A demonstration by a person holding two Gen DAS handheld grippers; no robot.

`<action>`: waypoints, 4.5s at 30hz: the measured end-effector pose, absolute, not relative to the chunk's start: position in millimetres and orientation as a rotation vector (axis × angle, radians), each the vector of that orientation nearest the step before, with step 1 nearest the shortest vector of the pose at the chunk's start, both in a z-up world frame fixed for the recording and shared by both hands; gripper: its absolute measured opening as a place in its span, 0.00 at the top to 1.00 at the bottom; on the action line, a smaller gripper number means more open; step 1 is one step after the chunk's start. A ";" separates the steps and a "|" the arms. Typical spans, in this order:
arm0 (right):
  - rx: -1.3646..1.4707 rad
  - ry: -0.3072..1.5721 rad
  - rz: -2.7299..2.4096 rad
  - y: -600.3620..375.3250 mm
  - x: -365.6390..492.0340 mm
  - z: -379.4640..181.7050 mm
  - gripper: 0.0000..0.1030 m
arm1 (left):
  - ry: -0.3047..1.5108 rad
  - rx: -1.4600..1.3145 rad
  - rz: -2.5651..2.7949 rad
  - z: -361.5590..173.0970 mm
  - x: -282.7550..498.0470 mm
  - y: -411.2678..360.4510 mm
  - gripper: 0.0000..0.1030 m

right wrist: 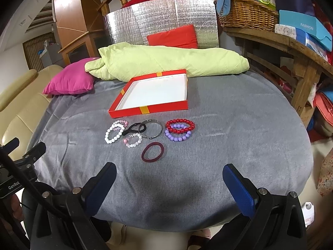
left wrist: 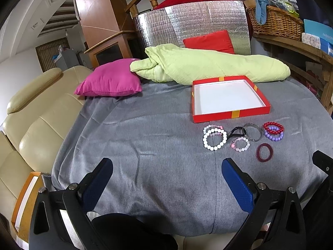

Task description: Organize jewelry

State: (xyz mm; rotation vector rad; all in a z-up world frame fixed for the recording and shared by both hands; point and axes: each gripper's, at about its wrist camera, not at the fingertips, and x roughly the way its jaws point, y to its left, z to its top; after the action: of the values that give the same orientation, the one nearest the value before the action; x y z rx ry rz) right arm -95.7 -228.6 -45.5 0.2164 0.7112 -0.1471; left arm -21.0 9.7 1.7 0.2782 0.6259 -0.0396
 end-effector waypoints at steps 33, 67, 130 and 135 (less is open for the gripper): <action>0.151 0.897 -0.043 -210.5 32.0 -132.9 0.93 | 1.010 0.016 -0.494 -96.4 153.9 -7.4 0.41; 0.155 0.832 0.012 -217.3 35.6 -118.3 0.95 | 0.874 0.093 -0.636 -86.2 136.4 -10.8 0.91; 0.572 0.827 -0.099 -339.2 175.5 -117.3 0.55 | 0.881 -0.138 -0.618 -101.1 256.2 -58.2 0.39; 0.552 0.823 -0.116 -336.3 178.5 -117.8 0.55 | 0.886 -0.114 -0.628 -101.9 251.8 -61.5 0.39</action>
State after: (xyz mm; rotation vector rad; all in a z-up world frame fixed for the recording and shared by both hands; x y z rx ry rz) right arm 178.5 -336.3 -117.8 0.5525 0.8229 -0.1156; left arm 251.8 -61.5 -101.9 -0.1143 0.8864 -0.6280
